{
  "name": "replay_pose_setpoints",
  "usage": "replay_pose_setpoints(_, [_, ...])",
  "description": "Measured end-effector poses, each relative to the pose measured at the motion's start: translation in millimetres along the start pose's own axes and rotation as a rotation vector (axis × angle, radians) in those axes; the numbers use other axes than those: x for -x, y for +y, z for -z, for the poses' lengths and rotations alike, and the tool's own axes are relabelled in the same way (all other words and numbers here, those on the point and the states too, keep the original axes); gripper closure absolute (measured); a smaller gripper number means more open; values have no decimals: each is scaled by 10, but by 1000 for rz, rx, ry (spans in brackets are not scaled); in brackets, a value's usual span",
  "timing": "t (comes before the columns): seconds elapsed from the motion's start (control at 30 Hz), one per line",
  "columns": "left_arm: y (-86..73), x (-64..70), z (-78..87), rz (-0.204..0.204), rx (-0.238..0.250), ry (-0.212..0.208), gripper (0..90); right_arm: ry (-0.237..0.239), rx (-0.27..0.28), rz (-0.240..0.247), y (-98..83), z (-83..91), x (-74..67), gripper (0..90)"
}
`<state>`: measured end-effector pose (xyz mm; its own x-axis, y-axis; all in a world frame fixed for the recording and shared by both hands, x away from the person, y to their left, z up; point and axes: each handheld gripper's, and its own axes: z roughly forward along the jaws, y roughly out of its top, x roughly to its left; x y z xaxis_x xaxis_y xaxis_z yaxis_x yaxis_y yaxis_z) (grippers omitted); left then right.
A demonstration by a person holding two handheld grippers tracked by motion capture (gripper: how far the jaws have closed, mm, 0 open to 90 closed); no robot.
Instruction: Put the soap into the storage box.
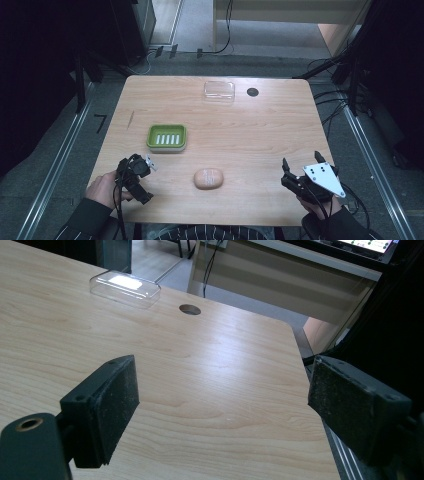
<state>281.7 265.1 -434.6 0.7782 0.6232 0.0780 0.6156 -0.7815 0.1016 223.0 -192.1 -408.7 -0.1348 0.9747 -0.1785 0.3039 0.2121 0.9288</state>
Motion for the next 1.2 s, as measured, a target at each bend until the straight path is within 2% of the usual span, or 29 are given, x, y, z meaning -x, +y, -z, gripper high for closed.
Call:
replay_pose_setpoints(0.3, [33,14,2,-18,9,-3,18,-4,1,-5,-1,-11,8,136])
replay_pose_setpoints(0.5, [43,29,21,-22,15,4,17,7,-3,12,-2,-27,-8,136])
replay_pose_setpoints(0.6, [76,63,43,-42,26,6,17,2,-2,-1,-4,-35,9,136])
replay_pose_setpoints(0.7, [84,80,56,-53,28,0,16,7,-6,7,-1,-48,2,136])
replay_pose_setpoints(0.87, [96,104,113,-59,57,-27,4,10,-7,8,14,-44,-27,136])
replay_pose_setpoints(1.03, [131,133,156,-76,83,-31,0,4,-3,8,31,-43,-55,136])
replay_pose_setpoints(1.2, [182,145,188,-96,99,-39,0,11,-17,32,40,-64,-85,136])
